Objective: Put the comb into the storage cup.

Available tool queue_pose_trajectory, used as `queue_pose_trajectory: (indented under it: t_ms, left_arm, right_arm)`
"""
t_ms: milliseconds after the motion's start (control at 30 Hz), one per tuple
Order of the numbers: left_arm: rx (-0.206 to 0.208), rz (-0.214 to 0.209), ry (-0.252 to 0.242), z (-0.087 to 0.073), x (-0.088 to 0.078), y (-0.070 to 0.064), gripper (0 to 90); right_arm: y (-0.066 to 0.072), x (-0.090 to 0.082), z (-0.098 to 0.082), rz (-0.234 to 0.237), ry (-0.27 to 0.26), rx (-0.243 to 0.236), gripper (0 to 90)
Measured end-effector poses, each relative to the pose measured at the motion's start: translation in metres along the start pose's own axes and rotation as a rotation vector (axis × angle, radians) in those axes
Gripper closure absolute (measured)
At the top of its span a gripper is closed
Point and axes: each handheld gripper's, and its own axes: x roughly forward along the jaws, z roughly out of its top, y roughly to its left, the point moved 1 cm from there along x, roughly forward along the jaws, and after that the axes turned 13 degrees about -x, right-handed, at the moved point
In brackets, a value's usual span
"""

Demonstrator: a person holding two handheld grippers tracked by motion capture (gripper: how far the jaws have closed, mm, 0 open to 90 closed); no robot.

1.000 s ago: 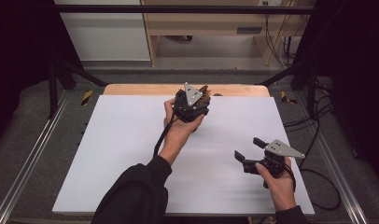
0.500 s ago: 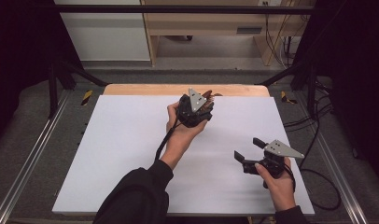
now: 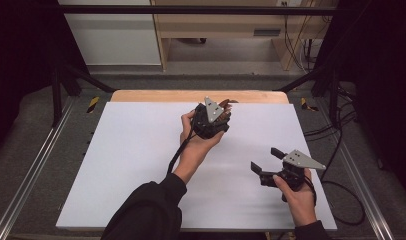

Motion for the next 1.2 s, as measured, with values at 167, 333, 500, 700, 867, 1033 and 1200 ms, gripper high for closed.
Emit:
queue_pose_trajectory:
  t_ms: [167,333,500,700,867,1033,1200]
  left_arm:
    - [0.008,-0.003,0.007,-0.0027,0.0016,-0.0050,40.9]
    - [0.014,-0.001,0.009,-0.0041,0.0029,-0.0073,40.5]
    - [0.004,-0.006,0.012,-0.0046,0.0046,-0.0069,39.6]
    - [-0.006,-0.008,0.011,-0.0059,0.0042,-0.0064,38.9]
    - [-0.011,-0.013,0.016,-0.0068,0.0048,-0.0060,38.0]
    - [-0.012,-0.014,0.019,-0.0075,0.0059,-0.0067,37.5]
    - [-0.013,-0.016,0.026,-0.0086,0.0066,-0.0069,36.6]
  right_arm:
    - [0.0004,-0.0001,0.0001,0.001,0.000,-0.001,7.3]
    - [0.0004,0.0000,0.0002,0.001,-0.001,0.002,7.3]
    - [0.0004,0.0000,0.0001,0.002,0.000,0.001,7.2]
    - [0.0006,0.0000,0.0002,0.001,0.001,-0.001,7.2]
    - [0.0005,0.0001,0.0001,0.001,0.002,-0.002,7.2]
    - [0.0005,0.0000,0.0002,0.002,0.001,-0.003,7.2]
    - [0.0004,0.0000,0.0002,0.002,0.001,-0.004,7.2]
